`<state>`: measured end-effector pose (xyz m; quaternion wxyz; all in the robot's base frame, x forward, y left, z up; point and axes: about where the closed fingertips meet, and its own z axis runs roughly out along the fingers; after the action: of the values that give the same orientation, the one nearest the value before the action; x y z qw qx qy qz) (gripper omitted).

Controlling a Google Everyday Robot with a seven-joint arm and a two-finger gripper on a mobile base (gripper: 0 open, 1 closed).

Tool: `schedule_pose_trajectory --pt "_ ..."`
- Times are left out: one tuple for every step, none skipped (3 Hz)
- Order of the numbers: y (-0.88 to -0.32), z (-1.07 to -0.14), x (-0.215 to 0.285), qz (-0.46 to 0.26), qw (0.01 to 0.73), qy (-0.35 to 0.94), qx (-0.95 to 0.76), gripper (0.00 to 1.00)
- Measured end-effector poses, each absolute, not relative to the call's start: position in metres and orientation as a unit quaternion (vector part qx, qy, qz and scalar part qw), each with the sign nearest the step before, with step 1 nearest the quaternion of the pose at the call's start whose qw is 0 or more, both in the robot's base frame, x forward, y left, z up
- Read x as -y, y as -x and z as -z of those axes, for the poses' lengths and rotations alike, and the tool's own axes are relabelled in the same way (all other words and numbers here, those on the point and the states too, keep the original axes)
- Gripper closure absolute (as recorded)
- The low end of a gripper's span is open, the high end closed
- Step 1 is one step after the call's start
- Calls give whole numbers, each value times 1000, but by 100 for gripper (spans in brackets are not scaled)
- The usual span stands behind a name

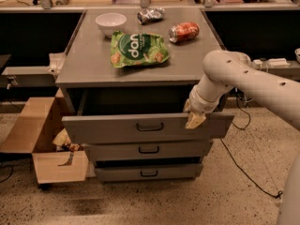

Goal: Open top drawer

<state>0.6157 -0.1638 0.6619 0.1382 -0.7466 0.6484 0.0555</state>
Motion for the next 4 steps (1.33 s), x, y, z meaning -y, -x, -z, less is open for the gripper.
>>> schedule_pose_trajectory --pt "-616 -662 164 -56 138 747 -648 57" --pt "-616 -662 164 -56 138 747 -648 28" --pt "-616 -662 164 -56 138 747 -648 3" --pt "-616 -662 164 -56 138 747 -648 0"
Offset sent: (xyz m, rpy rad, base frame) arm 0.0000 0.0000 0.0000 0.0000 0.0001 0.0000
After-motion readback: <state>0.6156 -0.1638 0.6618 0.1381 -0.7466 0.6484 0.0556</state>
